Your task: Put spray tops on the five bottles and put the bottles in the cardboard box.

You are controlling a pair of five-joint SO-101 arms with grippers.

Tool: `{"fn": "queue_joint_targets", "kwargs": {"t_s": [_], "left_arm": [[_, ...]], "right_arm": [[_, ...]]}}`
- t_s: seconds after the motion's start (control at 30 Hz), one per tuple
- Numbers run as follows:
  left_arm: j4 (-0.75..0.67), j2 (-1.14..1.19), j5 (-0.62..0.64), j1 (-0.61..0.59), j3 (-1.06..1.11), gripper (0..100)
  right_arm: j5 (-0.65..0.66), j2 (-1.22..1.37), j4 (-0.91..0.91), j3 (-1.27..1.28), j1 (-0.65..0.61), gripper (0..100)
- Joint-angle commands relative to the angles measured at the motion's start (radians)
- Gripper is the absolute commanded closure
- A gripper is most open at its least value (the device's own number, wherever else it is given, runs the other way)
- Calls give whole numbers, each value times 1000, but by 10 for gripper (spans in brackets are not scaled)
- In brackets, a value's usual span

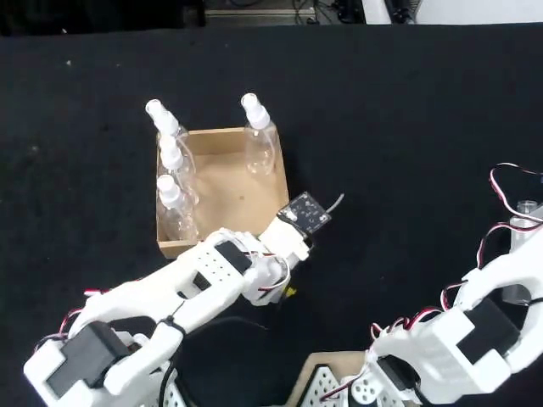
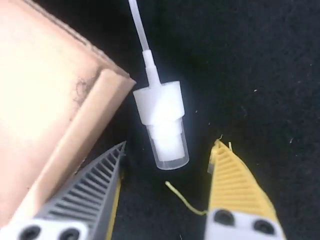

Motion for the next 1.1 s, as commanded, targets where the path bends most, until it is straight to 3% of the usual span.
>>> {"fn": "queue_joint_targets", "kwargs": {"t_s": [0.0, 0.57, 0.93, 1.07], "left_arm": [[-17, 21, 12, -2, -79, 764], [-17, 41, 18, -1, -111, 769], [-17, 40, 18, 82, -76, 770], [-11, 40, 18, 82, -74, 837]], "right_arm": [[2, -7, 9, -64, 23, 988], [2, -8, 2, -28, 17, 988], [2, -12, 2, -28, 23, 988], [2, -15, 2, -28, 23, 988]]}}
